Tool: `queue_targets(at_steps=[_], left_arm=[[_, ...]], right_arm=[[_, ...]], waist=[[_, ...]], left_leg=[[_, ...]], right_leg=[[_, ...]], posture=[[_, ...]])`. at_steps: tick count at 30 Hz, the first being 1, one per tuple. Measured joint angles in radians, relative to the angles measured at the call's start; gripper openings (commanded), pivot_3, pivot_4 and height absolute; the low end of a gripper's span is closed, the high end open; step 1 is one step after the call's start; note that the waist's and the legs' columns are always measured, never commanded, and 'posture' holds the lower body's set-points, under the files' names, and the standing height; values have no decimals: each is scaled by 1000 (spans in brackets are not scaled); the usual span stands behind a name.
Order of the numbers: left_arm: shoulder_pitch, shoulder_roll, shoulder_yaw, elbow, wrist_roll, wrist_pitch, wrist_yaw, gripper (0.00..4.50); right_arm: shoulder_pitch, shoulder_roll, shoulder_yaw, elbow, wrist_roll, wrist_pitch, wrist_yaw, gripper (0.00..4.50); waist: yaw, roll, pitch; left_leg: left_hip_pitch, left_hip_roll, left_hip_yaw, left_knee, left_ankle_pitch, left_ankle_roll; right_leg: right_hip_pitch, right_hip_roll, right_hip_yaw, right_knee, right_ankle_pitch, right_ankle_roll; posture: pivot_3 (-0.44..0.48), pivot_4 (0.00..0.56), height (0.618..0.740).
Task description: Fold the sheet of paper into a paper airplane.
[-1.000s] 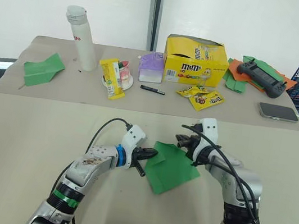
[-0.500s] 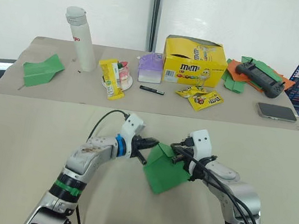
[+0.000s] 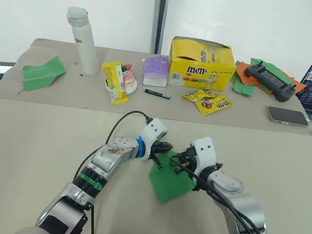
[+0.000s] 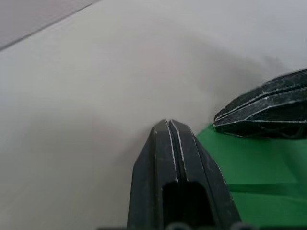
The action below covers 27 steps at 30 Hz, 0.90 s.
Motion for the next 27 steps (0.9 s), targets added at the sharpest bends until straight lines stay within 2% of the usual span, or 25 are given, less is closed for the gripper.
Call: queue_targets(at_steps=[5,13,27], left_arm=[[17,-1,-1,-28,7,11,10,0],[49,-2,-2,-67,8,23,25,0],[59,-14,-11,-57,13,16,23,0]], right_arm=[[-38,33,5,5,3,-45,5,23],[-20,34,30,71,-27,-67,-18,23],[16,-16,-48,35,-26,-6,-43,23]], waist=[[0,0,0],[0,0,0],[9,1,-2]], left_leg=[[0,1,-1,0,0,0],[1,1,-1,0,0,0],[10,0,0,0,0,0]], right_leg=[[0,0,0,0,0,0],[0,0,0,0,0,0],[15,-1,-4,-5,-1,1]], posture=[[0,150,740],[0,150,740],[0,150,740]])
